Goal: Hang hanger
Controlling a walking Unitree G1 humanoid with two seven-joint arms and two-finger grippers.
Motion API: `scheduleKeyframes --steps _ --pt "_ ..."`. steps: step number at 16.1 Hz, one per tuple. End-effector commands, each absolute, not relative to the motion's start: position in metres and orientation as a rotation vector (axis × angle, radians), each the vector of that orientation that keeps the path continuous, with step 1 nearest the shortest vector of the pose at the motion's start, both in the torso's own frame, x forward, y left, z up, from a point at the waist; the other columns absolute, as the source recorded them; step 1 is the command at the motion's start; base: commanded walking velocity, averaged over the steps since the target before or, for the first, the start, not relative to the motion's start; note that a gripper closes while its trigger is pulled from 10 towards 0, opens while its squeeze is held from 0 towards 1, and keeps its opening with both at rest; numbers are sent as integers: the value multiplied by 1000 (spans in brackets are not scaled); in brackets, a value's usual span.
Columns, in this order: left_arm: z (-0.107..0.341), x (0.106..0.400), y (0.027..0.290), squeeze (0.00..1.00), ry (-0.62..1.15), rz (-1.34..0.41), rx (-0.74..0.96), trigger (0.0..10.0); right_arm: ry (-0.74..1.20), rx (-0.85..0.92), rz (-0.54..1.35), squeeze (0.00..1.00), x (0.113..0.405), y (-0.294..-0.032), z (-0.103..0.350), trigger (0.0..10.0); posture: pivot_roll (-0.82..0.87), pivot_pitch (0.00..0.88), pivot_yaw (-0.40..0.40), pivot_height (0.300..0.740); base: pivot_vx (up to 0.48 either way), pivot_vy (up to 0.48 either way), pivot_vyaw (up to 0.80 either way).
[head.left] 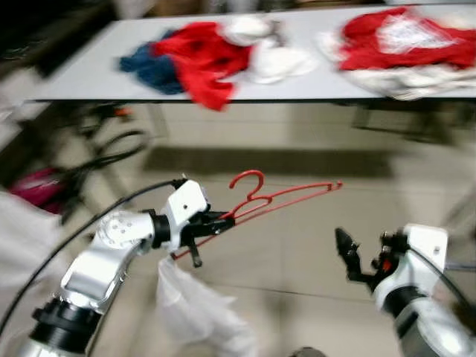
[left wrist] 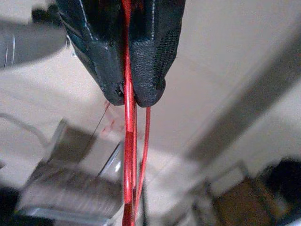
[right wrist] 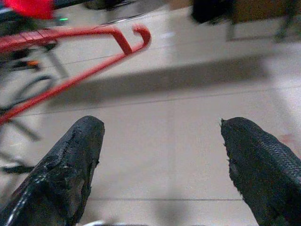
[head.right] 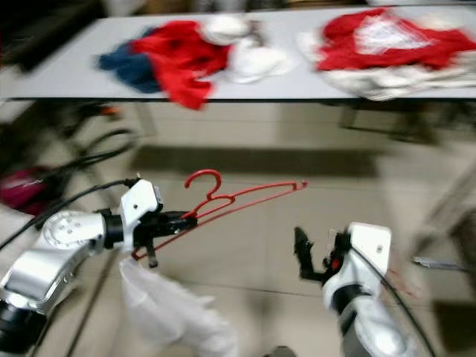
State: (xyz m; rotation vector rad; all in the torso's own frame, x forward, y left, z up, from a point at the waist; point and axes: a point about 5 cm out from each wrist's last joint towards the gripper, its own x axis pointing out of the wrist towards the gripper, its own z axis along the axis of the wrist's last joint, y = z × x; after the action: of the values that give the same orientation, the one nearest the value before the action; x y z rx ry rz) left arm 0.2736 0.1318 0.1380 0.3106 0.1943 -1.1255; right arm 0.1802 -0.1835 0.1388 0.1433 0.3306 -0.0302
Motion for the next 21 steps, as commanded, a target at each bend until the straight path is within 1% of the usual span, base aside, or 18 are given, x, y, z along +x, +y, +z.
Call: scheduleKeyframes --steps 1,2,3,6,7,9,12,15,16,17,18,20,21 --pt "146 273 136 0 168 -1101 337 10000 358 162 -3 0 181 -181 135 10000 -89 41 72 740 0 311 -800" --pt "146 271 135 0 159 -1102 342 10000 363 158 4 0 182 -181 135 10000 -86 40 60 740 0 0 -800" --pt "146 269 130 0 123 -1136 385 10000 366 158 7 0 183 -179 134 10000 -89 39 62 740 0 -480 -800" --pt "149 273 116 0 96 -1157 379 10000 367 167 -2 0 183 -180 135 10000 -95 31 81 740 0 -480 -671" --pt "152 276 112 0 86 -1164 379 10000 366 167 -6 0 184 -181 135 10000 -94 30 88 740 0 -480 0" --pt "156 283 109 0 77 -1144 345 10000 359 141 19 0 186 -179 135 10000 -89 32 105 740 0 0 0" --pt "164 292 113 0 77 -1169 389 10000 368 104 173 0 179 -171 133 10000 -70 33 119 740 0 0 0" --pt "170 300 114 0 80 -1194 424 10000 342 89 251 0 182 -172 134 10000 -64 35 130 740 0 0 0" --pt "174 303 114 0 75 -1207 438 10000 318 104 302 1000 185 -171 135 10000 -56 38 134 740 0 0 0" --pt "176 305 114 0 71 -1212 442 10000 316 111 329 1000 186 -170 134 10000 -56 38 134 740 0 0 0" --pt "183 310 113 0 57 -1235 441 10000 308 112 425 1000 188 -167 131 10000 -46 44 138 740 0 0 0" --pt "190 311 110 0 43 -1265 425 10000 305 107 509 1000 191 -164 127 10000 -39 52 141 740 0 0 0" --pt "202 311 106 0 25 -1316 402 10000 305 115 579 1000 200 -163 121 10000 -27 59 133 740 0 0 0"
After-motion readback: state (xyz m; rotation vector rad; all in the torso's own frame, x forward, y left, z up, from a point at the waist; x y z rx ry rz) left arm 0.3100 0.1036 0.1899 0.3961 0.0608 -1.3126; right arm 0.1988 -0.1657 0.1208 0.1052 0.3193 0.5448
